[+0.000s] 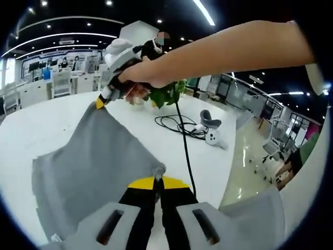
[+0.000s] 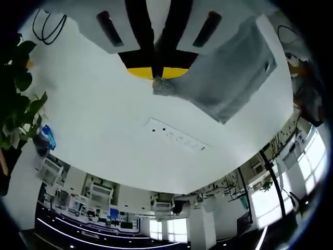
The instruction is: Fold the towel on the table until its edges align and the towel forms a compact rectangular stack.
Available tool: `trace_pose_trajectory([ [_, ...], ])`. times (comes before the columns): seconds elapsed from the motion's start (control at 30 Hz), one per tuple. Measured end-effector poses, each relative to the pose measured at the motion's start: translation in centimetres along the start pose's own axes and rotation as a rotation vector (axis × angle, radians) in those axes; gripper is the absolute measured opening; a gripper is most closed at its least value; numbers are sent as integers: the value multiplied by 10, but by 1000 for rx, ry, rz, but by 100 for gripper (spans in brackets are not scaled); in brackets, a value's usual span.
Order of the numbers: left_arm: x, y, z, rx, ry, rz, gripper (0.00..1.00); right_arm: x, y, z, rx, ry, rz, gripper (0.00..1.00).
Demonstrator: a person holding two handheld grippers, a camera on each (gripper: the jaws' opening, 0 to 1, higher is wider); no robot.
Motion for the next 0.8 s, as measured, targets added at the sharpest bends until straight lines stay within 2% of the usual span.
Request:
trace_pose_trajectory([
  [0.27,-19,2,-17,-15,32,34,2,2,14,-11,-13,-9,5,1],
  [0.47,-37,-5,-35,-23,68,51,2,4,21,-21,24,-17,-2,1],
  [0.8,-65,-17,-51,-42,100,62,2,9,36,-45,37,-26,2,1],
])
Point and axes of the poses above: the point that each gripper's makers call its tool centre point, and the gripper's own axes: x roughly forward along the fingers, z roughly to its right, y roughly out of its top, the point moved 1 cm from there along -x, roughly backward along the fingers, and after that the axes turned 1 degree about -y, right-handed, at the moved point
